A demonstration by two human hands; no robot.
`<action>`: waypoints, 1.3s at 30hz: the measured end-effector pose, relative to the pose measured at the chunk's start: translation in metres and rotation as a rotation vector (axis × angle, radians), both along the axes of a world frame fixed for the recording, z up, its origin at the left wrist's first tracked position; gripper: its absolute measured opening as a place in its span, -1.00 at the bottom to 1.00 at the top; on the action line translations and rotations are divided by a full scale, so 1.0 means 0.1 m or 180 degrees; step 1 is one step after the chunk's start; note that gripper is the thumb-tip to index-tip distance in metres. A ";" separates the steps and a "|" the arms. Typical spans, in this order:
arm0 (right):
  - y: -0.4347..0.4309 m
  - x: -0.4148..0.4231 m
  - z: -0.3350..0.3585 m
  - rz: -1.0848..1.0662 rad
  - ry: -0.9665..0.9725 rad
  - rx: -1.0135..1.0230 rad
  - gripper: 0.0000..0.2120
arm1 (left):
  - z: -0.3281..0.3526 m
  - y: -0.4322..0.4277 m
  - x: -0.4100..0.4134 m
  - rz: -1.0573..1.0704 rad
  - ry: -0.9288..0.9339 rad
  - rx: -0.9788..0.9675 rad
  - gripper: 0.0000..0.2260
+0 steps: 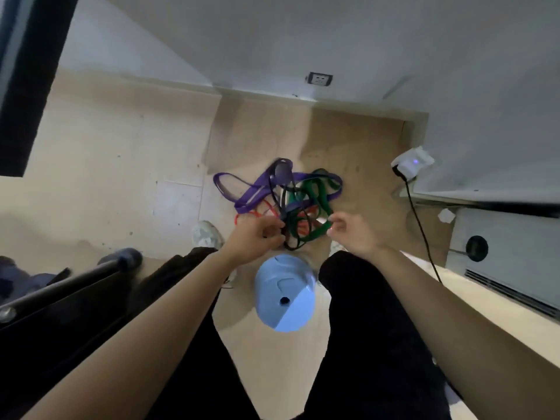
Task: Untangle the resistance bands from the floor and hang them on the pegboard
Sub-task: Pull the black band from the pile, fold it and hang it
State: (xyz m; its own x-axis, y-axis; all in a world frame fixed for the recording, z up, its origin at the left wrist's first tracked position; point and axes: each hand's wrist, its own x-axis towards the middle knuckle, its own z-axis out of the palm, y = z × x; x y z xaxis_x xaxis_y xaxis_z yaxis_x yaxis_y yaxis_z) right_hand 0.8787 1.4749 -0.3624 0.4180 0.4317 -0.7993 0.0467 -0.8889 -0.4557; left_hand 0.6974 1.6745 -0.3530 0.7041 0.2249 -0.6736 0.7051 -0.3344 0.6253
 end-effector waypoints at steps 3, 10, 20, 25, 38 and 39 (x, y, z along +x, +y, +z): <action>0.31 0.18 -0.96 0.0041 -0.0133 -0.0033 -0.67 | -0.97 0.18 0.17 0.0059 0.0096 0.0036 -0.76; 0.87 0.35 -2.91 0.0168 -0.0423 -0.0143 -0.57 | -3.04 0.40 0.38 0.0547 0.0231 0.0594 -0.64; 1.17 0.23 -4.40 0.0730 -0.1161 -0.0163 -0.71 | -4.72 0.82 0.83 0.0680 0.0226 0.0894 -0.59; 1.08 0.42 -4.33 0.0200 -0.0745 0.0085 -0.79 | -4.65 0.96 0.81 0.1058 0.0238 0.0297 -0.73; 1.37 0.91 -3.04 -0.0725 -0.1182 0.1464 -0.77 | -2.83 1.27 1.23 0.0573 -0.0879 -0.0169 -0.87; 1.36 0.97 -2.87 -0.0708 -0.1311 0.1587 -0.75 | -2.67 1.29 1.23 0.0685 -0.1040 -0.0134 -0.89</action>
